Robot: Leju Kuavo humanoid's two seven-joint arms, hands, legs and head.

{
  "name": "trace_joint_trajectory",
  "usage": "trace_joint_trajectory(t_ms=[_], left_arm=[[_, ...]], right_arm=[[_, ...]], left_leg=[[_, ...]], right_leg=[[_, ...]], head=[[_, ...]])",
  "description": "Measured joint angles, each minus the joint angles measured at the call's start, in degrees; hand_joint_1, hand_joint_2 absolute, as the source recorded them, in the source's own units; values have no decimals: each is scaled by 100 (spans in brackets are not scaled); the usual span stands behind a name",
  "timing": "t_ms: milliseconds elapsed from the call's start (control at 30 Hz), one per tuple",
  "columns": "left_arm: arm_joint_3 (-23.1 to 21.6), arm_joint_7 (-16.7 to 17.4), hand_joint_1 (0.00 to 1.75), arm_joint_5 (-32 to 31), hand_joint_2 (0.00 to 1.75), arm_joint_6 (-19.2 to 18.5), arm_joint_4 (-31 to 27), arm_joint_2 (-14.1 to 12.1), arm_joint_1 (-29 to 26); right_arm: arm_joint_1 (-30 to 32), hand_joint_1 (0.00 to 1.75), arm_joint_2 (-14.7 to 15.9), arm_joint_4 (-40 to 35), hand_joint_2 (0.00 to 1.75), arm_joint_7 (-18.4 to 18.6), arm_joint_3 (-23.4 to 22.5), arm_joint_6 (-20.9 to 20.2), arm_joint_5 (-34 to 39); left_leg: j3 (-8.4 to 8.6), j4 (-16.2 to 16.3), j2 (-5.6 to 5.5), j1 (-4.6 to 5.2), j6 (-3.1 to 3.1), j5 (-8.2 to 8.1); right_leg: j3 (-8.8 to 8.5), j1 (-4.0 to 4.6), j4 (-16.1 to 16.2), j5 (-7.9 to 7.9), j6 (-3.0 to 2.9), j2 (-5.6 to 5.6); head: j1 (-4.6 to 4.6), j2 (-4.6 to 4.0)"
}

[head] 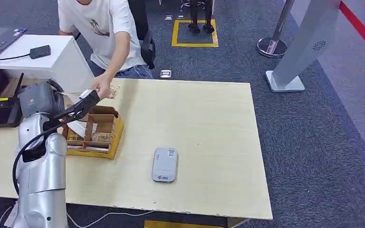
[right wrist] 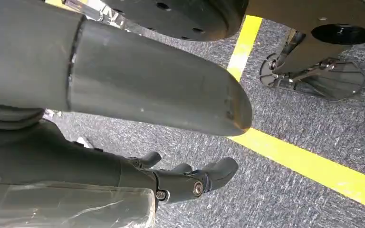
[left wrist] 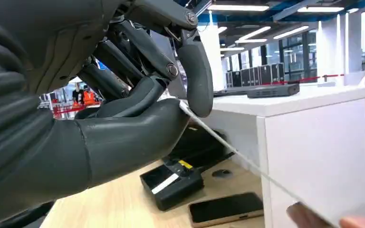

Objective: Pass the card to the sensor for recognition and then transmit it.

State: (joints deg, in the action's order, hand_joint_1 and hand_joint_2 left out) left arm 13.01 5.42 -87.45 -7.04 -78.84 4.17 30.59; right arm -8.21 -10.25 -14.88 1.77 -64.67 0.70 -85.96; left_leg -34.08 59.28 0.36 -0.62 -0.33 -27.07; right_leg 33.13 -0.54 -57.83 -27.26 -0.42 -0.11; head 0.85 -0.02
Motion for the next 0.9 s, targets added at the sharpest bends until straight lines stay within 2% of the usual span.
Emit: trace_joint_trajectory(t_ms=[167,200,367,900], left_arm=[[61,-11,175,0,175,4,52,-2,4],[76,-11,0,0,0,4,59,-2,4],[125,-48,0,0,0,146,74,7,7],[168,-116,0,0,0,127,74,59,6]], right_arm=[[1,0,0,0,0,2,0,0,0],[1,0,0,0,0,2,0,0,0],[3,0,0,0,0,2,0,2,0],[16,0,-2,2,0,2,0,0,0]], left_leg=[[0,0,1,0,0,0],[0,1,1,0,0,0],[1,1,0,0,0,0],[0,0,0,0,0,0]], right_leg=[[0,0,0,0,0,0],[0,0,0,0,0,1],[0,0,0,0,0,0],[0,0,0,0,0,0]], head=[[0,0],[0,0],[0,0],[0,0]])
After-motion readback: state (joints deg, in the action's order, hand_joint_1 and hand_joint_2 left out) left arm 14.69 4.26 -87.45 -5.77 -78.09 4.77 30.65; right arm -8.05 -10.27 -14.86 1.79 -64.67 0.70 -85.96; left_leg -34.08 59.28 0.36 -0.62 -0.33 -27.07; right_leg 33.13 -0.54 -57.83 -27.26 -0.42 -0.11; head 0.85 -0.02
